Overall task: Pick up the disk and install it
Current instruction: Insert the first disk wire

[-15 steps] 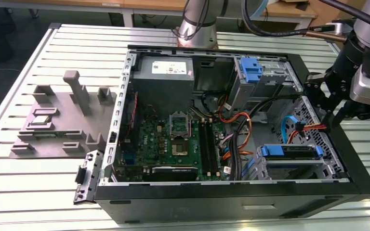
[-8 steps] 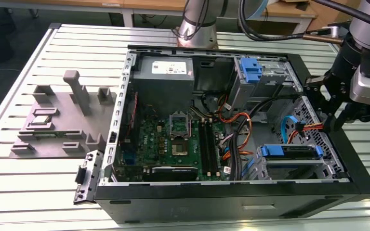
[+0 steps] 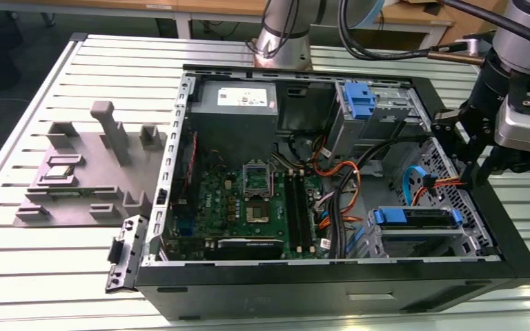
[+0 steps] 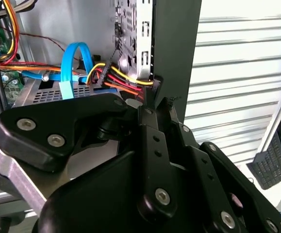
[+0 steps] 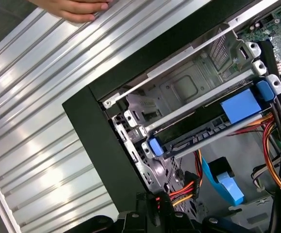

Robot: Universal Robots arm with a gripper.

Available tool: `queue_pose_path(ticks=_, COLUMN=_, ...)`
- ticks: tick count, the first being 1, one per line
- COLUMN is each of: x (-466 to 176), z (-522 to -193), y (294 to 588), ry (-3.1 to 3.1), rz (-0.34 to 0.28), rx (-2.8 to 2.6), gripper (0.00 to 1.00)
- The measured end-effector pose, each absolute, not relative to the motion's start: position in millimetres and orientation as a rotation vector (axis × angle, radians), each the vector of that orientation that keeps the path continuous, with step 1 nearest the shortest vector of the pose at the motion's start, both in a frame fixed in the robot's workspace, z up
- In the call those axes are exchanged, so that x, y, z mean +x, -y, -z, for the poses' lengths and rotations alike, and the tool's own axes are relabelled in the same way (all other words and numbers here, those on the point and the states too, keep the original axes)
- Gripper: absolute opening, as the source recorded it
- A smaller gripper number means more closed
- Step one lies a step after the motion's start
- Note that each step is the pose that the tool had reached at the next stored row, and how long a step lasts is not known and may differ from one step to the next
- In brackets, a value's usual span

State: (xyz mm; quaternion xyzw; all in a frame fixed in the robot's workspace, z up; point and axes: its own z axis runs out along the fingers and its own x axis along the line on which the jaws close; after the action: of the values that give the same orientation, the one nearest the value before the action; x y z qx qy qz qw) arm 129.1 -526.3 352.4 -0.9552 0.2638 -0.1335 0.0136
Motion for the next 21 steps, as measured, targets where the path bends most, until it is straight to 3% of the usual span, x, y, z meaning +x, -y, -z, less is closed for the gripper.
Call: queue_pose_path(ticks=21, x=123.7, z=-345.8, y=524.2, ry=-0.69, rz=0.472, rx=-2.979, gripper=0.25)
